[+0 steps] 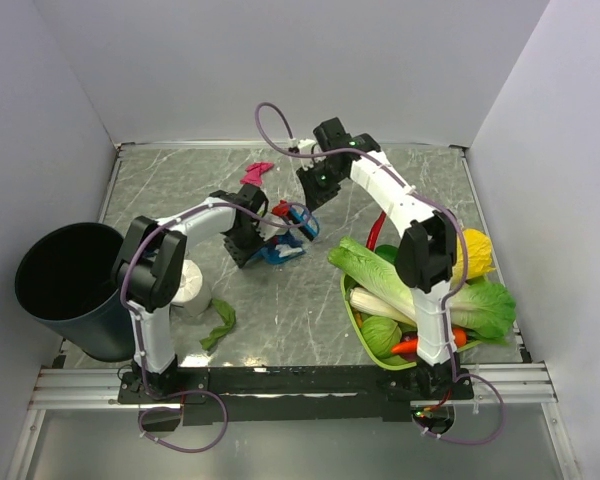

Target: Sweep away the paper scraps from the table

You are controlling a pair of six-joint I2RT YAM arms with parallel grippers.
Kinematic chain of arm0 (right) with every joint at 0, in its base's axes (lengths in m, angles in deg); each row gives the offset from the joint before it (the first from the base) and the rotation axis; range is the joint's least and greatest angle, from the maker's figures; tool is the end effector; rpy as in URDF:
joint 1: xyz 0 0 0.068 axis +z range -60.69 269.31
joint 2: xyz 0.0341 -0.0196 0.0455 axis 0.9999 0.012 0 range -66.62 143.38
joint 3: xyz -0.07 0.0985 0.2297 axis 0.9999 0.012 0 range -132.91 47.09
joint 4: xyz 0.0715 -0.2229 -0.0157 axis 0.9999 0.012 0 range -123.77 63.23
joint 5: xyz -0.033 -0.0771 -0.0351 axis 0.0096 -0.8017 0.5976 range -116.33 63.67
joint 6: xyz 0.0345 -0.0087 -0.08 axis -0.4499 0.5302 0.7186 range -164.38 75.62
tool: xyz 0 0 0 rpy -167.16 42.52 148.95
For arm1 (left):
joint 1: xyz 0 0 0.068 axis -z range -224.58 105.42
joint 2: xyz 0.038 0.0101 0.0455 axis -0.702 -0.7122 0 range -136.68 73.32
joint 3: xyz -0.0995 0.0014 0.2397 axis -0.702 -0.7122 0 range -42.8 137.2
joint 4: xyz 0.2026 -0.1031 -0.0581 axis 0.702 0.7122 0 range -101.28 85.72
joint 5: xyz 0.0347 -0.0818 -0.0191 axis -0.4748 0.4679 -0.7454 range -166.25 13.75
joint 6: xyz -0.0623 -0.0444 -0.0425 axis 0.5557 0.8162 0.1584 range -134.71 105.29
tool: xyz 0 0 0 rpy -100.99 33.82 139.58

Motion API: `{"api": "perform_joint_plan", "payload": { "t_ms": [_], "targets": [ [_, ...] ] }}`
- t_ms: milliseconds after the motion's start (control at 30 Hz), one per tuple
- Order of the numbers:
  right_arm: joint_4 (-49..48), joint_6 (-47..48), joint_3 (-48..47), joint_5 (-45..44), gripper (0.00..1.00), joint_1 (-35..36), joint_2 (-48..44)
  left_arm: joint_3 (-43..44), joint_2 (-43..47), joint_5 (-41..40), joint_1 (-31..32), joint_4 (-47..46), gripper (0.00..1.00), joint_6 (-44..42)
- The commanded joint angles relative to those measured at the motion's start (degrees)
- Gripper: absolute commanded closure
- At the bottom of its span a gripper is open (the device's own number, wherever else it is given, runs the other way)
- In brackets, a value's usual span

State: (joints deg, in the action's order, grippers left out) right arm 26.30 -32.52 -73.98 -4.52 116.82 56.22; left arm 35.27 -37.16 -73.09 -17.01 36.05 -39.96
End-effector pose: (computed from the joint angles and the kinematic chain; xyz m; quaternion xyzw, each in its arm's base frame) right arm 0.3792 0.2299 0.2483 -0.3641 0.8813 0.2143 0.2117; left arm 0.3075 -0.1654 0.1337 0.4451 0.8906 -0.0293 0.0887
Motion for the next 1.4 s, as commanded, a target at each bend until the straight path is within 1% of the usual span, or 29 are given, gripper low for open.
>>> {"api": "perform_joint_plan", "payload": {
  "t_ms": [0,100,433,733,1000,1100,1167,1367],
  "targets": [
    [-1.4,1.2,-2.2,-6.3,1.0,0.1,-6.8,-1.7,4.7,2.6,-1.6,-4.3,0.99,1.1],
    [-2.4,1.1,-2.1,-6.9,1.0,-0.3,-7.6,-2.5,5.6,3.2,-2.1,-5.9,0.99,0.6],
    [-5.0,0.7,-1.5,-15.3,1.0,-1.5,-7.5,-7.7,9.9,5.4,-4.0,-10.7,0.99,-0.8],
    [-3.9,1.4,-2.3,-11.2,1.0,-1.2,-4.4,-7.0,11.2,4.3,-4.2,-5.5,0.99,-0.6],
    [-5.7,0.9,-2.8,-15.6,1.0,-1.9,-5.2,-10.5,16.6,6.5,-4.7,-7.6,0.99,-1.7],
    [-6.0,0.4,-4.5,-15.2,1.0,-3.5,-5.8,-10.6,17.6,7.2,-4.9,-7.9,0.99,-1.6],
    [-6.2,0.7,-5.1,-13.6,1.0,-4.7,-6.3,-10.0,18.0,7.7,-5.1,-7.5,0.99,-1.5],
    [-5.1,2.8,-2.1,-14.2,1.0,-5.8,-9.6,-5.1,18.9,9.1,-5.9,-3.9,0.99,-0.1]
  ]
}}
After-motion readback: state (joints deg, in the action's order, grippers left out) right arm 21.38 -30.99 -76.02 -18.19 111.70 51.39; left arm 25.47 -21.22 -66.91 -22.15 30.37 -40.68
